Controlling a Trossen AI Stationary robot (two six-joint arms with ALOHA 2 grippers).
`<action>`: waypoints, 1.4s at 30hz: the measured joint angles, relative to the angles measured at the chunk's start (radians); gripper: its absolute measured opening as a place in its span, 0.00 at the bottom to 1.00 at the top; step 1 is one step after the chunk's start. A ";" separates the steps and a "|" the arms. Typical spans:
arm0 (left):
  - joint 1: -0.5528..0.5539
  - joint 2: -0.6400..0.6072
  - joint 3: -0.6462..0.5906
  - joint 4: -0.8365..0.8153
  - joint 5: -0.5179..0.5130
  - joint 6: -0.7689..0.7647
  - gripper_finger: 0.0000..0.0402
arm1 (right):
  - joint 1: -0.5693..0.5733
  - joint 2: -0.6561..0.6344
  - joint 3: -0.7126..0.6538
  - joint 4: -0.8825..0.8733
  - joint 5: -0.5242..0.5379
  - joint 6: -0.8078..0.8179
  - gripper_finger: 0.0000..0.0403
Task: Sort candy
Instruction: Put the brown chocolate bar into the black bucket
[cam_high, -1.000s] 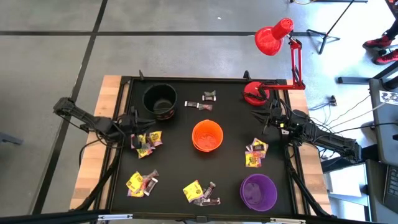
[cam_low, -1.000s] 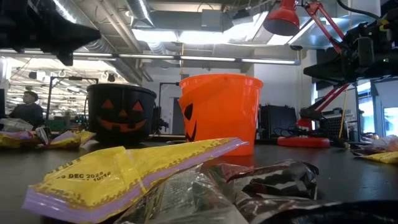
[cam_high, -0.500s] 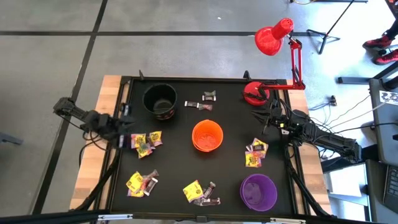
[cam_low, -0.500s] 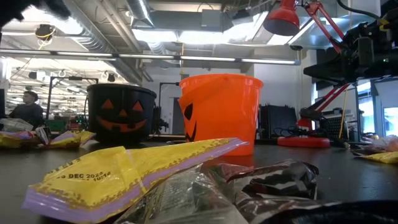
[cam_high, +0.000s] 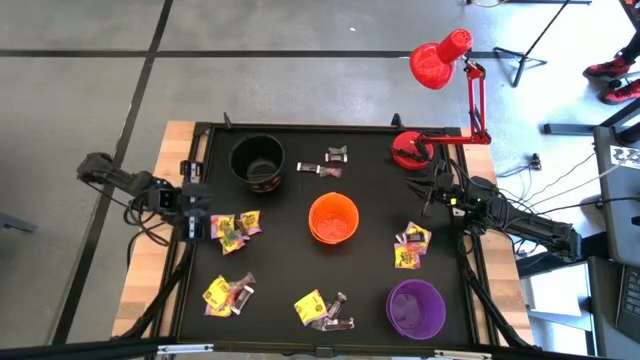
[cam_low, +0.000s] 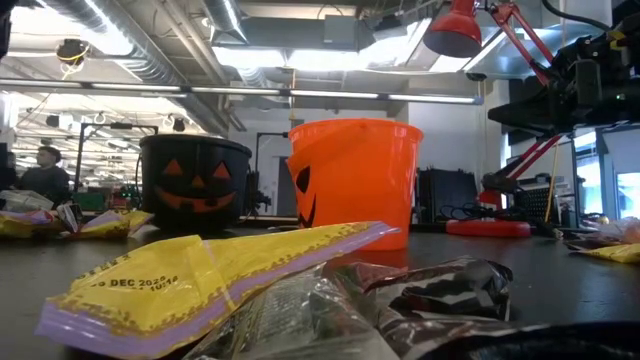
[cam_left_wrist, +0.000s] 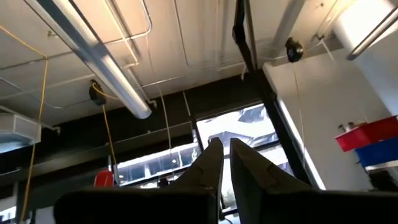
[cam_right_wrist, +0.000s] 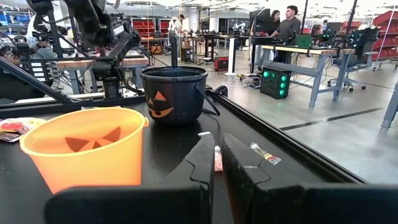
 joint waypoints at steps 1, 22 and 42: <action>0.009 0.035 0.023 0.000 -0.001 -0.003 0.06 | 0.000 0.000 0.000 0.000 0.000 0.000 0.07; 0.189 0.697 0.479 -0.035 -0.452 -0.208 0.06 | 0.000 0.000 0.000 0.000 0.000 0.000 0.07; 0.248 0.813 0.896 -1.221 -0.620 -0.776 0.08 | 0.000 0.000 0.000 0.000 0.000 0.000 0.07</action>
